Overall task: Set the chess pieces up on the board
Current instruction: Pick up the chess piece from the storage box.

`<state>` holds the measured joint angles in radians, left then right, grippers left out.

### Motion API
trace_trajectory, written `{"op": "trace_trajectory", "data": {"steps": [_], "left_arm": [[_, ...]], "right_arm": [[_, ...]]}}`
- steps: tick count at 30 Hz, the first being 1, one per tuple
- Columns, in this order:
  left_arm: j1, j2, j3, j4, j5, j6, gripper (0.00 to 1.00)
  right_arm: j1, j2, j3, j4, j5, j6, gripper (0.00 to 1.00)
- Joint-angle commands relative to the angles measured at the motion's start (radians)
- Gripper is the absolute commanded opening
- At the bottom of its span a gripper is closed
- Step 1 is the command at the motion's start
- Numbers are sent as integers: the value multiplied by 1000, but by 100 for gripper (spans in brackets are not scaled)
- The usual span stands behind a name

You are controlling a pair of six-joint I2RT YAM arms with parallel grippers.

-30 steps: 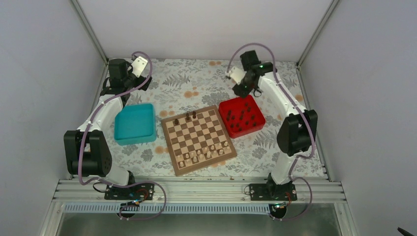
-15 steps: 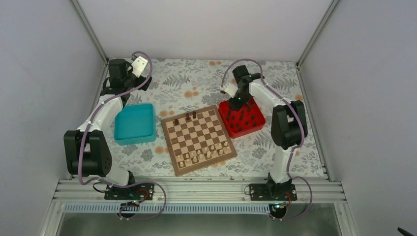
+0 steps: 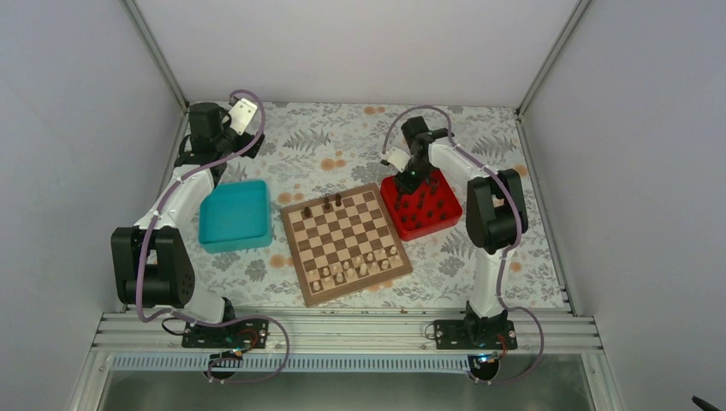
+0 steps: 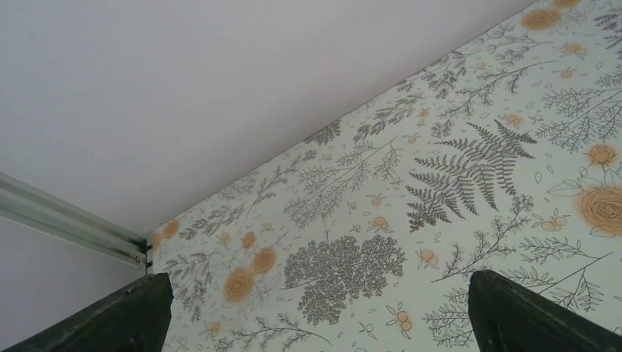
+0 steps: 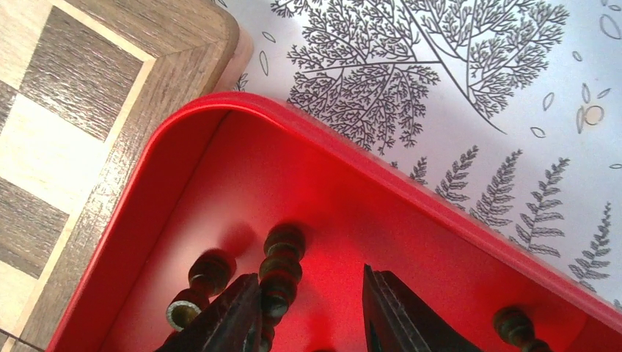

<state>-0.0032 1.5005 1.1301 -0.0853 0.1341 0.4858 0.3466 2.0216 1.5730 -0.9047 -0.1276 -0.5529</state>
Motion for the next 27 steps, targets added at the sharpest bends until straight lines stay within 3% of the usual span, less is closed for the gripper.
{"op": "trace_trajectory", "data": {"steps": [1, 7, 12, 27], "left_arm": [[-3, -11, -9, 19, 16, 2, 100], [-4, -8, -7, 17, 22, 2, 100], [-3, -10, -7, 18, 22, 4, 100], [-3, -8, -6, 15, 33, 3, 100]], "right_arm": [[6, 18, 18, 10, -24, 12, 37], [8, 31, 24, 8, -29, 13, 35], [9, 38, 28, 2, -26, 16, 26], [23, 48, 18, -23, -32, 17, 23]]}}
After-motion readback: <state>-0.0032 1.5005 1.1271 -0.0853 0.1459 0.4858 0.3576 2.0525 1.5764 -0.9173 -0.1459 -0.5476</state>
